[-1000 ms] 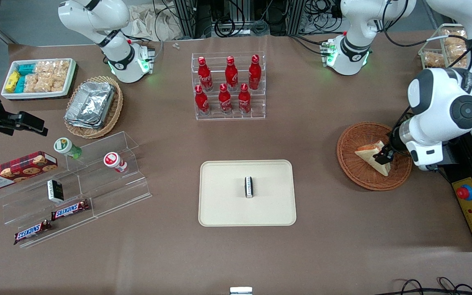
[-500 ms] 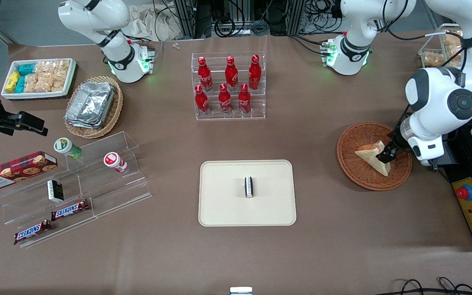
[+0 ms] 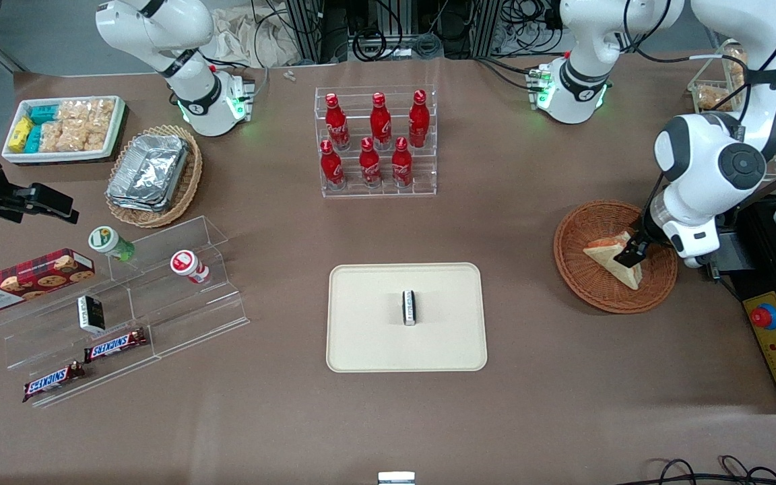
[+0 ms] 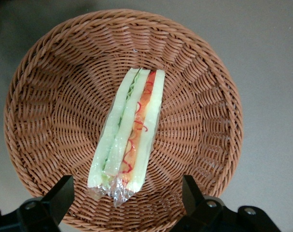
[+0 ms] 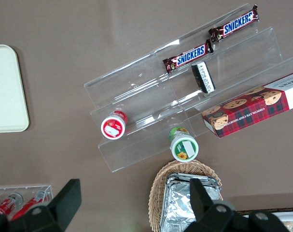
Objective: Place sandwich from basket to tray
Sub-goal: 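Lower the open left gripper around the wrapped sandwich in the basket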
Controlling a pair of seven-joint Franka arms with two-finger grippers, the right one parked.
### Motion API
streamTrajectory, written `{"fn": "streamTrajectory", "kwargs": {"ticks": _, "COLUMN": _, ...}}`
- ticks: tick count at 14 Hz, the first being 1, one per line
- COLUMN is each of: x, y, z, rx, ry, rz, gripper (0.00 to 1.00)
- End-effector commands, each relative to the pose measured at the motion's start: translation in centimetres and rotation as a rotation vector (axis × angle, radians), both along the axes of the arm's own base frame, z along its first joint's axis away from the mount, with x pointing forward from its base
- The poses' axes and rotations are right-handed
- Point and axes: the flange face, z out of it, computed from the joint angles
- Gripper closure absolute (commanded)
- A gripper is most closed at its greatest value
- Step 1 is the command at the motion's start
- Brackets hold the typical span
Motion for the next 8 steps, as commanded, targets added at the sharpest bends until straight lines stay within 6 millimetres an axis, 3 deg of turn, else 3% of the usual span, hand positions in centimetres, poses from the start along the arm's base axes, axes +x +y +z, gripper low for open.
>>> {"fn": "streamTrajectory", "kwargs": {"ticks": 1, "x": -1.1, "y": 0.1, "z": -0.2, "rx": 0.000, "ry": -0.043, "rz": 0.007, "gripper": 0.00}}
{"fn": "streamTrajectory", "kwargs": {"ticks": 3, "x": -1.2, "y": 0.3, "z": -0.8, "rx": 0.001, "ry": -0.045, "rz": -0.009, "gripper": 0.00}}
{"fn": "streamTrajectory", "kwargs": {"ticks": 6, "x": -1.6, "y": 2.4, "z": -2.9, "rx": 0.011, "ry": -0.045, "rz": -0.036, "gripper": 0.00}}
{"fn": "streamTrajectory", "kwargs": {"ticks": 8, "x": -1.8, "y": 2.5, "z": -3.5, "rx": 0.014, "ry": -0.053, "rz": -0.044, "gripper": 0.00}}
